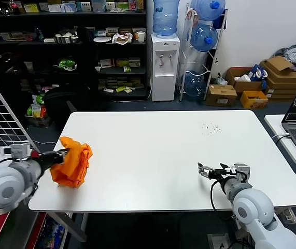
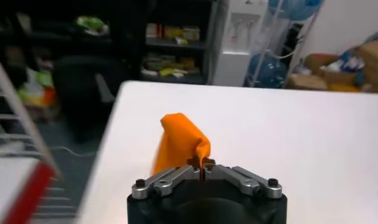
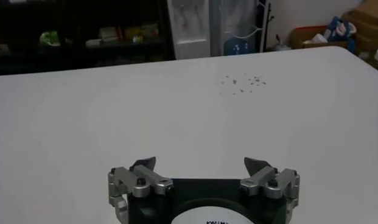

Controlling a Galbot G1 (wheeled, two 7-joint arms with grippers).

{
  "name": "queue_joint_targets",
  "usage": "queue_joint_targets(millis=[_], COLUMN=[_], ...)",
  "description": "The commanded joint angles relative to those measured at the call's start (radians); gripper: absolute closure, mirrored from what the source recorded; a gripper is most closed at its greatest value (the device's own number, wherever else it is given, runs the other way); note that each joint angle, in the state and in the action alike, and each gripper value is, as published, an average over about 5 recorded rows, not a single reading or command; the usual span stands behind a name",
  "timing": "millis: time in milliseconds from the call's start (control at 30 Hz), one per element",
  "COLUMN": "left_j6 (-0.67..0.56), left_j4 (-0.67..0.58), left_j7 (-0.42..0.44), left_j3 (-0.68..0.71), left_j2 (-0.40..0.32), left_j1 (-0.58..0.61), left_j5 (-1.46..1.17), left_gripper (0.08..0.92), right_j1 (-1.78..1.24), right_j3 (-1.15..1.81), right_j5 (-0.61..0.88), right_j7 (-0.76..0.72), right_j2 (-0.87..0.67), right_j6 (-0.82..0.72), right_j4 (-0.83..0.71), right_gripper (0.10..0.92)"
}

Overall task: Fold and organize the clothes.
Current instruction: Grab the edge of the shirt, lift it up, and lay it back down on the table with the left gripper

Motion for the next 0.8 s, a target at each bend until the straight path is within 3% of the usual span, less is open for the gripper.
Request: queue_joint_targets(millis=[33,167,267,800], left_j6=[-0.024,-0.032,-0.032,-0.050], left_j4=[0.193,0.366,0.457,0.618], left_j7=[-0.201,-0.236,-0.236,-0.203], left_j3=[0.666,0.729,0.767,0.762], left_j2=[-0.645,-0.873,-0.976,-1.084], left_j1=[-0.688,-0.741,-0.751,-0.729], left_j5=[-0.168,-0.149,-0.114,0.061], left_gripper=[0.895,0.895,0.895,0.895], right_j1=[-0.111,-0.131,-0.135,-0.127], right_j3=[0.089,0.120,0.131,0.122], right_j5=[-0.027,-0.026,-0.024,-0.017], right_j7=[0.016,0.020,0.021,0.021], right_j2=[0.041,0.046,0.047,0.058], right_j6=[-0.003,-0.005,-0.006,-0.005], right_j4=[0.038,0.051,0.056,0.063], right_gripper=[0.104,0.104,0.104,0.104])
